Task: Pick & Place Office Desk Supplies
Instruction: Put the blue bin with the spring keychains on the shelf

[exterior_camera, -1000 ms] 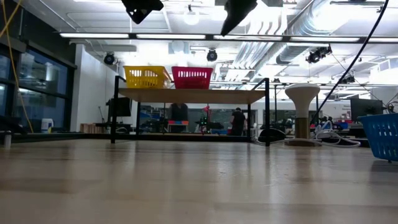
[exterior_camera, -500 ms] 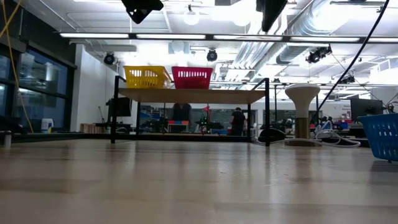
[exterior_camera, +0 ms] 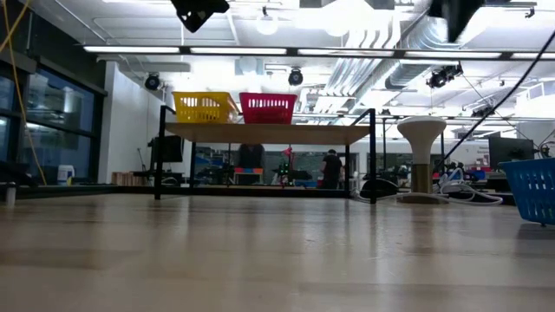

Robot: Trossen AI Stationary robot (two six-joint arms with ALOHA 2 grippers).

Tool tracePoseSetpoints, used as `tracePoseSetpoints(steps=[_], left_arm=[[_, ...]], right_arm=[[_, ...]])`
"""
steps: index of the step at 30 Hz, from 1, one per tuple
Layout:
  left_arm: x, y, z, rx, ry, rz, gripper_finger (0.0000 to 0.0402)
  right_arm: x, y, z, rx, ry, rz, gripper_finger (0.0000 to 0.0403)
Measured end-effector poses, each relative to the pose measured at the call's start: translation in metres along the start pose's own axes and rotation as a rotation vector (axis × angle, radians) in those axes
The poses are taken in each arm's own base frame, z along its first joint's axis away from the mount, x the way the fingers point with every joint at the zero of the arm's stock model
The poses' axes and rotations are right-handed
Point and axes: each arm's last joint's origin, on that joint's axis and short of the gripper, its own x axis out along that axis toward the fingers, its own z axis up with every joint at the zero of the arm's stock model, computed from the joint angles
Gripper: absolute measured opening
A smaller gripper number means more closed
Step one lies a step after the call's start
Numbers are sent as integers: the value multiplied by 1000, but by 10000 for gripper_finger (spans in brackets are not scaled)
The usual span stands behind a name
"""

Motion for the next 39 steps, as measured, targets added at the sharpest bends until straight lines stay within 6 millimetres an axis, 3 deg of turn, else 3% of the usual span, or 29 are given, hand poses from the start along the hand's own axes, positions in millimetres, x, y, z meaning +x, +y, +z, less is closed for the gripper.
tracePoseSetpoints(steps=[6,16,29,39], left_arm=[[0,0,2,0,-18,-2,83],[0,0,3,0,-33,0,83],[0,0,3,0,-35,-1,83],[0,0,3,0,-34,0,83]], right_arm=[[21,15,-43,-32,-2,75,84],[53,57,-93,-111,46,155,84],[84,97,-130,-117,93,151,84],[95,105,-142,-116,82,100,84]])
